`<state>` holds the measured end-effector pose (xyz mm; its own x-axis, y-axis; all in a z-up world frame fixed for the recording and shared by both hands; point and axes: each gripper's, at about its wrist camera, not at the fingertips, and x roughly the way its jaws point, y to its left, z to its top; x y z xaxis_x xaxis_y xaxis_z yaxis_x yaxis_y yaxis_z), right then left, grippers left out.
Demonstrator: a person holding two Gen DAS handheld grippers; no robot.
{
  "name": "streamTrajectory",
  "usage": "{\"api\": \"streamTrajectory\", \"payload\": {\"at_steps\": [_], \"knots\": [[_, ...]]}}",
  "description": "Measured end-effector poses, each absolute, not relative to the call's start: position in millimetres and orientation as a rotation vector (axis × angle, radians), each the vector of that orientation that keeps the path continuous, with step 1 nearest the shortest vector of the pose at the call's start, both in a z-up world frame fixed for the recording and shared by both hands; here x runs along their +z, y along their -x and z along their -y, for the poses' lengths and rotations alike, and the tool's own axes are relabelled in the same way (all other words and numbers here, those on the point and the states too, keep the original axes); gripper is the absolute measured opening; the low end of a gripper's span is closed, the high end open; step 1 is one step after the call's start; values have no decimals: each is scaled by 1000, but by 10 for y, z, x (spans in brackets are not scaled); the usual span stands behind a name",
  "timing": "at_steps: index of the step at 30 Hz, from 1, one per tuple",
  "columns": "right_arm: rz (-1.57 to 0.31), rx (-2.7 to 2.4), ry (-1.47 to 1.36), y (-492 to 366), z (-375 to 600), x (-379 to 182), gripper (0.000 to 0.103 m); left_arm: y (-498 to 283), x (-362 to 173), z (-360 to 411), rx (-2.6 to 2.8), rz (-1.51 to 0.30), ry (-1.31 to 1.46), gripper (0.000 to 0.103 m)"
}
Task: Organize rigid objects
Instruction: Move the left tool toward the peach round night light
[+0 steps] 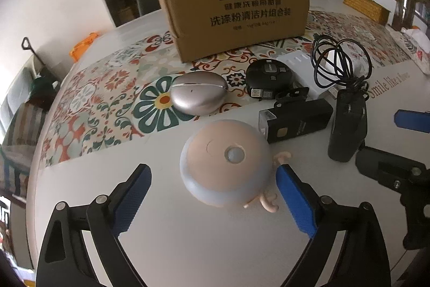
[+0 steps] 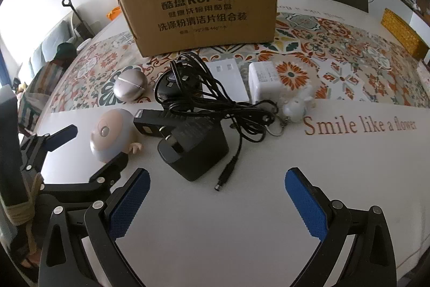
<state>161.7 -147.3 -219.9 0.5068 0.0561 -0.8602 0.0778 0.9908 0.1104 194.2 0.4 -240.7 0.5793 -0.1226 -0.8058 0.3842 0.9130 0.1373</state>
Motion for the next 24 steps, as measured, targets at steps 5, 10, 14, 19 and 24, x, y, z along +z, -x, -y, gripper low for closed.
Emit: {"api": "streamTrajectory", "payload": {"at_steps": [5,10,14,19,24], "knots": [[-1045,1,-147,-1697,1424,-2241,101,-2012,-2473,28,-351,-895,-359,94],[-1049,-1,-158,-1741,1426,-2271,101,-2046,-2505,80,-404,-872,-393,91],[-1055,-7,-164,-1772,1434,-2298,101,-2082,-2517,78,-434,-870,-362,85],[-1046,-6,-143,-1791,1415,-2274,101,-2051,-2513,73,-425,-864,-345,83],[-1038,4,-112,-1787,1397,-2254,101,-1989,-2495,65,-423,-879,-315,83]]}}
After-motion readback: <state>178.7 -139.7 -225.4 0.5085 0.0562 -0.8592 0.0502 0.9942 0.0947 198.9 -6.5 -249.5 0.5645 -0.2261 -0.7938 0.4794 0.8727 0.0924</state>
